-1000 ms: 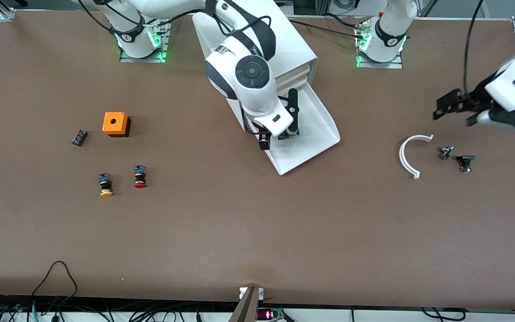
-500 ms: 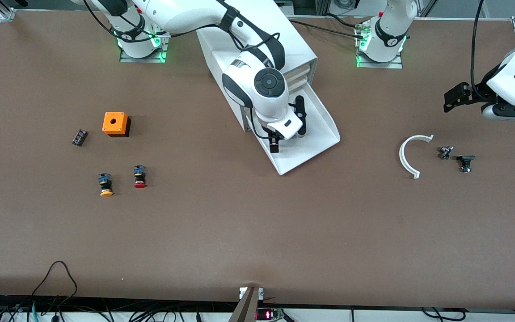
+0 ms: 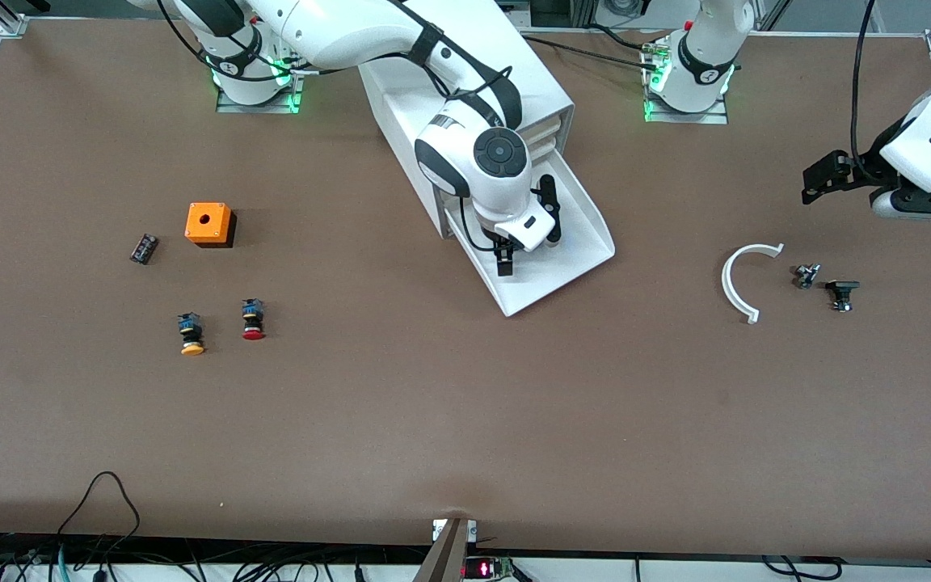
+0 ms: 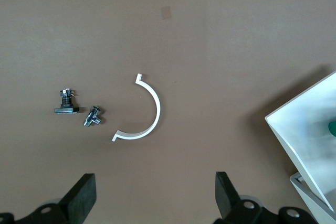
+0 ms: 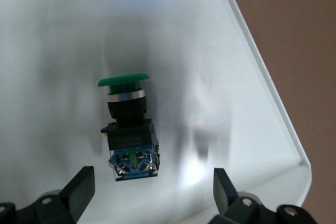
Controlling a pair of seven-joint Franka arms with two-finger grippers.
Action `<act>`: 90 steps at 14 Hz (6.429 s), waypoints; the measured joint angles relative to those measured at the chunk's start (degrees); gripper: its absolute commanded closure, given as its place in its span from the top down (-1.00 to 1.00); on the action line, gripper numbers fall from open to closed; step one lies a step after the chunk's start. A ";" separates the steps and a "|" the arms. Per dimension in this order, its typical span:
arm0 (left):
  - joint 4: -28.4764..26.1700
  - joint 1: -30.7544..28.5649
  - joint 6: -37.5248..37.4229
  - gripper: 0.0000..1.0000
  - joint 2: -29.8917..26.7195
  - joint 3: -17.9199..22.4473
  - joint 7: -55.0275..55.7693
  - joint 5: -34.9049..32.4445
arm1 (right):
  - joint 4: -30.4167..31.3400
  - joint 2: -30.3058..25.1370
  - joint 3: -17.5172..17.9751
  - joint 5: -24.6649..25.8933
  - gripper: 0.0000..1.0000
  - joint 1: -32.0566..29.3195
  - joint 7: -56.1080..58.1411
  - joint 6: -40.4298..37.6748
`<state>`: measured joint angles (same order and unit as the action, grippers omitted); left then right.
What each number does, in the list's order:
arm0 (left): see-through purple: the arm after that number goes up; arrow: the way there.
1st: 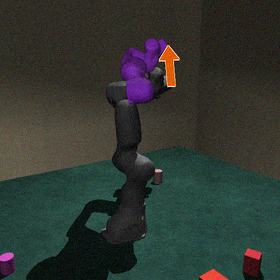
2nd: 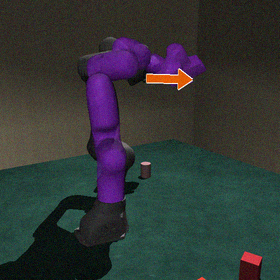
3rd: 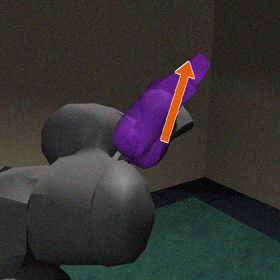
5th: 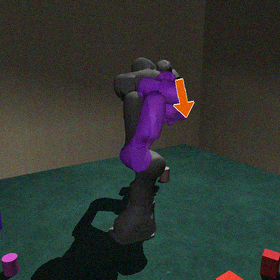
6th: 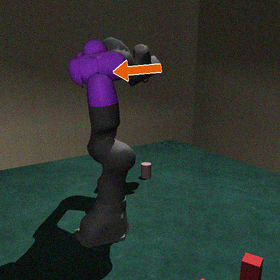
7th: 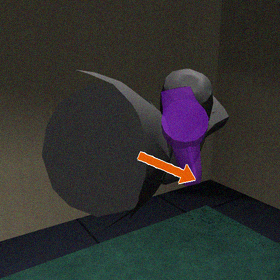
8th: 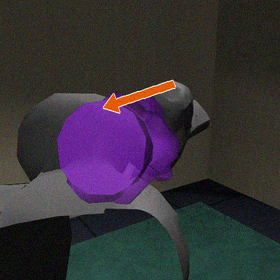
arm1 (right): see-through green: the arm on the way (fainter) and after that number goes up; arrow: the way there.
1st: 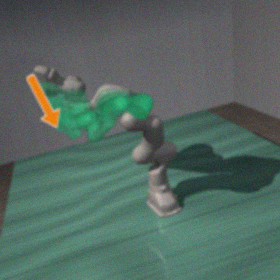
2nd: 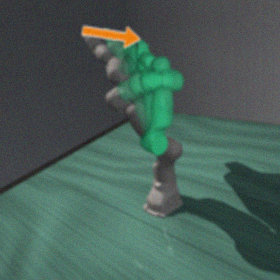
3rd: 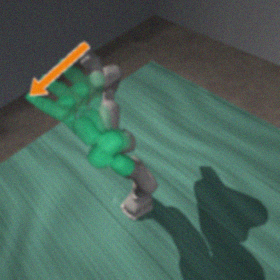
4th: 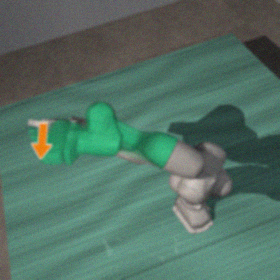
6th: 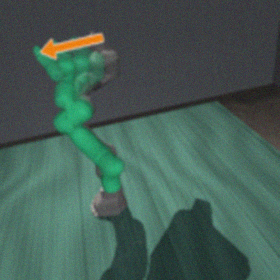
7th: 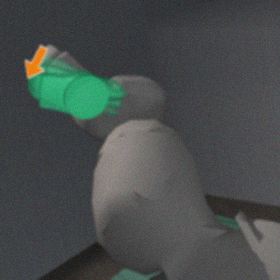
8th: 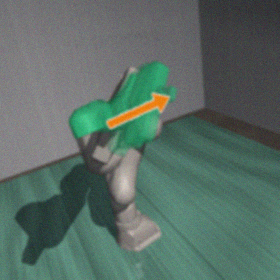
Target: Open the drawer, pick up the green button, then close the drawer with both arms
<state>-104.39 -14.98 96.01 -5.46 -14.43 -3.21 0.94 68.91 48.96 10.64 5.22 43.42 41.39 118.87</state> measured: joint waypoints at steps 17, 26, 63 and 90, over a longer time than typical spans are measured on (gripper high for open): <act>0.04 -0.06 -0.28 1.00 0.54 0.29 0.60 0.48 | -0.15 1.80 -0.01 0.20 -0.35 1.10 -1.38 1.95; 0.17 -0.06 -0.64 1.00 0.53 0.49 0.61 1.50 | -3.11 -4.26 -3.79 0.71 -0.34 0.22 -19.58 1.36; -11.00 33.90 55.35 1.00 36.16 2.94 45.02 -2.19 | 15.54 -36.90 -12.76 -5.61 1.00 -32.43 -55.02 -24.00; -7.75 9.03 17.50 1.00 5.11 -1.74 18.25 -0.01 | 27.65 -51.66 -15.40 -3.73 1.00 -41.81 -42.61 -23.93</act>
<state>-112.13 -5.94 113.51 -0.35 -16.18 15.04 0.93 96.56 -2.70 -4.77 1.49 1.60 -1.21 94.94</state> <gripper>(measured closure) 0.000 0.000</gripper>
